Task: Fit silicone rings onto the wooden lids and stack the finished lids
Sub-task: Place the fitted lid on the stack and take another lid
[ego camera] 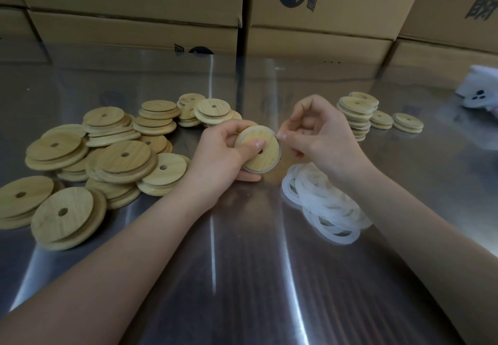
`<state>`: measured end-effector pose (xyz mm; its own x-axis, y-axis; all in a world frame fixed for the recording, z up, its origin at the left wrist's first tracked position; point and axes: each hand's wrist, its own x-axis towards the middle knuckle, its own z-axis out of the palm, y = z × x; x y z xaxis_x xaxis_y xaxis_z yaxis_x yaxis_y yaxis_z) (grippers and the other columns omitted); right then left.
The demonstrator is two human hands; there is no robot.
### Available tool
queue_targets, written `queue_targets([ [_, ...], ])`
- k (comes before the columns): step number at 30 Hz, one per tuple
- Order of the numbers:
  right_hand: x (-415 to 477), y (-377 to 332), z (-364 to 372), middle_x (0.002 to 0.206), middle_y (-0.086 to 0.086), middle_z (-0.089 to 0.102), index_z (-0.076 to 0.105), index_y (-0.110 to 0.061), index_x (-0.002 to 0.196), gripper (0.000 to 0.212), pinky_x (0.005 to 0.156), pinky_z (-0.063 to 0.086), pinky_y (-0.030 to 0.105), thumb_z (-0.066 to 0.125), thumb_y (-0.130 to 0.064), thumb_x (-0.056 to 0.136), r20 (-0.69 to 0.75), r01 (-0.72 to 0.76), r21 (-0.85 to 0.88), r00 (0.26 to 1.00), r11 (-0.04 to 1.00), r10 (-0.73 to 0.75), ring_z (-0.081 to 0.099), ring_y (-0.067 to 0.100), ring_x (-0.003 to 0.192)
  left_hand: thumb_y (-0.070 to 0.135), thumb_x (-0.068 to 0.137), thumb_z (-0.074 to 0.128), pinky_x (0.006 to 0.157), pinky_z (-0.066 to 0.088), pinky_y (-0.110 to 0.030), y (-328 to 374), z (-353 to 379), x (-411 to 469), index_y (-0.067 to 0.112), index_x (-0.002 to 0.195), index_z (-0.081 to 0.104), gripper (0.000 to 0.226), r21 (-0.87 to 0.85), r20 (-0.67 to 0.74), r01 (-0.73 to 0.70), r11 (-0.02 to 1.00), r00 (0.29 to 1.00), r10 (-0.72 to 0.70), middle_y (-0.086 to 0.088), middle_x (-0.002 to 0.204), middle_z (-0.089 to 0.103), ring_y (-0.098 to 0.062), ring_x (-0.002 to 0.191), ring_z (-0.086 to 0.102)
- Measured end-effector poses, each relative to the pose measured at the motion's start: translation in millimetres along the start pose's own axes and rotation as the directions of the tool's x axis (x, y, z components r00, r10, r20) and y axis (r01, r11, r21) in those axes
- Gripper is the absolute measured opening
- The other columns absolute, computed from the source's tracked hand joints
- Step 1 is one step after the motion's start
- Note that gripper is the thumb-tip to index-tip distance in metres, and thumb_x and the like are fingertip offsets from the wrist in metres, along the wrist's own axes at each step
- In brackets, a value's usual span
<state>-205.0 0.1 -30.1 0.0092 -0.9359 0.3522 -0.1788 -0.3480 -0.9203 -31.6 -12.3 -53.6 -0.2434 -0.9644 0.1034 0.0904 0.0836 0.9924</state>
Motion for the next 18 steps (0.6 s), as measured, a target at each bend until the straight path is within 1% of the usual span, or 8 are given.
queue_targets([
  [3, 0.4, 0.4, -1.3, 0.07, -0.007, 0.066, 0.057, -0.019, 0.085, 0.027, 0.052, 0.047, 0.024, 0.07, 0.005, 0.083, -0.03, 0.032, -0.039, 0.999, 0.999, -0.033, 0.054, 0.014, 0.057, 0.008, 0.09, 0.067, 0.059, 0.062, -0.035, -1.7, 1.0, -0.9, 0.013, 0.109, 0.066, 0.02, -0.028, -0.001, 0.003, 1.0, 1.0, -0.003, -0.003, 0.089, 0.073, -0.013, 0.08, 0.072],
  [5, 0.8, 1.2, -2.3, 0.074, -0.01, 0.066, 0.061, -0.02, 0.088, 0.022, 0.055, 0.049, 0.024, 0.071, -0.002, 0.085, -0.036, 0.031, -0.056, 0.999, 0.998, -0.033, 0.058, 0.014, 0.062, 0.008, 0.09, 0.067, 0.059, 0.062, -0.035, -1.3, 1.0, -1.0, 0.01, 0.111, 0.066, 0.021, -0.062, -0.01, -0.003, 0.998, 1.0, 0.002, -0.003, 0.086, 0.072, -0.015, 0.079, 0.072],
  [7, 0.8, 2.6, -2.7, 0.079, -0.007, 0.067, 0.062, -0.021, 0.093, 0.017, 0.06, 0.053, 0.027, 0.072, -0.009, 0.086, -0.005, 0.006, -0.058, 1.0, 0.998, -0.007, 0.061, 0.015, 0.069, 0.009, 0.091, 0.066, 0.058, 0.061, -0.035, -0.5, 0.5, -1.3, 0.008, 0.112, 0.065, 0.021, -0.09, -0.024, -0.008, 0.996, 1.0, 0.006, -0.004, 0.087, 0.072, -0.017, 0.079, 0.072],
  [9, 0.1, 3.9, -1.8, 0.083, -0.002, 0.068, 0.062, -0.022, 0.099, 0.018, 0.063, 0.055, 0.03, 0.072, -0.013, 0.087, 0.046, -0.028, -0.046, 0.998, 0.999, 0.031, 0.064, 0.017, 0.074, 0.01, 0.092, 0.066, 0.059, 0.06, -0.033, 0.3, 0.1, -1.7, 0.009, 0.112, 0.065, 0.021, -0.112, -0.035, -0.012, 0.994, 0.999, 0.008, -0.005, 0.09, 0.073, -0.018, 0.081, 0.072],
  [13, -0.8, 3.9, 1.1, 0.077, -0.001, 0.069, 0.06, -0.019, 0.104, 0.023, 0.061, 0.053, 0.026, 0.071, -0.007, 0.087, 0.065, -0.047, -0.019, 0.997, 0.999, 0.048, 0.064, 0.015, 0.068, 0.012, 0.091, 0.066, 0.06, 0.06, -0.032, 1.3, 0.1, -2.9, 0.015, 0.111, 0.067, 0.02, -0.135, -0.042, -0.025, 0.991, 0.999, 0.019, -0.005, 0.097, 0.074, -0.017, 0.086, 0.073],
  [16, -0.8, 3.0, 1.3, 0.075, 0.001, 0.069, 0.058, -0.016, 0.108, 0.027, 0.062, 0.053, 0.028, 0.071, -0.005, 0.086, 0.06, -0.066, 0.018, 0.996, 0.998, 0.065, 0.063, 0.017, 0.067, 0.012, 0.092, 0.066, 0.06, 0.06, -0.031, 1.2, 0.4, -4.0, 0.015, 0.113, 0.067, 0.021, -0.141, -0.032, -0.023, 0.99, 0.999, 0.019, -0.005, 0.099, 0.074, -0.017, 0.087, 0.073],
  [18, -1.3, 2.6, 0.1, 0.076, 0.003, 0.069, 0.057, -0.016, 0.111, 0.03, 0.064, 0.054, 0.031, 0.07, -0.004, 0.086, 0.061, -0.081, 0.038, 0.995, 0.996, 0.079, 0.064, 0.02, 0.07, 0.014, 0.092, 0.065, 0.059, 0.059, -0.03, 1.2, 1.3, -4.8, 0.014, 0.117, 0.066, 0.025, -0.146, -0.02, -0.016, 0.989, 1.0, 0.013, -0.005, 0.1, 0.074, -0.017, 0.086, 0.073],
])
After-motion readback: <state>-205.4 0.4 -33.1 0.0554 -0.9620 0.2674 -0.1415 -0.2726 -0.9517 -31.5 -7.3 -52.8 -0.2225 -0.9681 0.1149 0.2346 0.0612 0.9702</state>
